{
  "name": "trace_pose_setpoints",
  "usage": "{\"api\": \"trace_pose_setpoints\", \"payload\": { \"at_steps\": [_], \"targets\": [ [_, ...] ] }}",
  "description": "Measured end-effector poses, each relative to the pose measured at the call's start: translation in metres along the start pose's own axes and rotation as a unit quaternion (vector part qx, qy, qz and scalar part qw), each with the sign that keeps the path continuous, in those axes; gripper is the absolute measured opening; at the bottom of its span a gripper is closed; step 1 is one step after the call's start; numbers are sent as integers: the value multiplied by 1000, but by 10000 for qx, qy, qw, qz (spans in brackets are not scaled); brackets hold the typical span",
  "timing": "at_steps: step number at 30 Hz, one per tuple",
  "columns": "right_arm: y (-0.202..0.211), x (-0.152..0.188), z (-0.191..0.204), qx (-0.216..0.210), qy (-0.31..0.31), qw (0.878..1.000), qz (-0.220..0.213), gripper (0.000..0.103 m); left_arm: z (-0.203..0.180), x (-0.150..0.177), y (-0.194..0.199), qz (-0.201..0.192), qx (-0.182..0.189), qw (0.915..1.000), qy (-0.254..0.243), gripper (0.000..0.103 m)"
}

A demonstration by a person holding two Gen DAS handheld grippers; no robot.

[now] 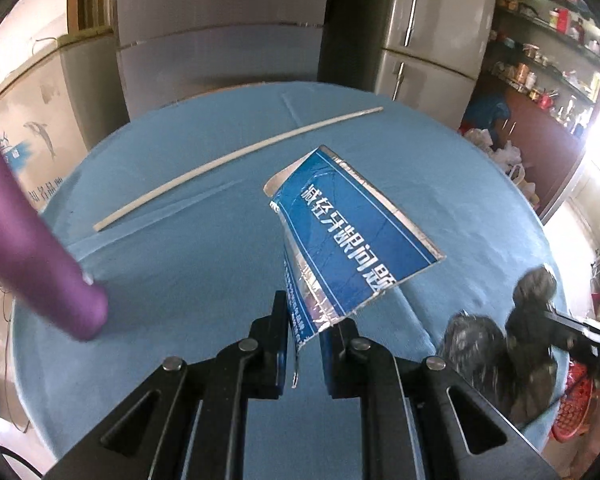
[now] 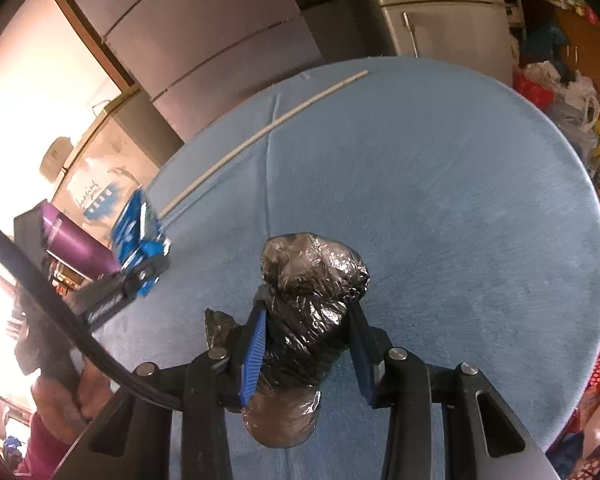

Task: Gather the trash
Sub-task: 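Lift the blue wrapper with the left gripper while the right lifts the black bag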

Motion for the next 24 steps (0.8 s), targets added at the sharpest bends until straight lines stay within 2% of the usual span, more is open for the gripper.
{"api": "trace_pose_setpoints", "payload": {
  "at_steps": [7,17,24],
  "targets": [
    [39,-2,-4,83,-13,9994,-343,41,-13,5,39,-151,29,9999,29,15],
    [86,-1,-11,289,76,9973,-664,41,-49,19,91,-516,41,9974,-494,15],
    [105,-1,-6,415,99,9955,-847,41,-56,22,118,-740,69,9950,-669,15]
  ]
}}
Point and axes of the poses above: each gripper's, at about its wrist camera, not at the fingertips, and y roughly against the way its jaws point, z to its left, x to its underside, the point moved 2 cm from there along -y, roughly the way its jaws point, and after that the axes turned 10 degrees about -z, right-handed, at the moved point
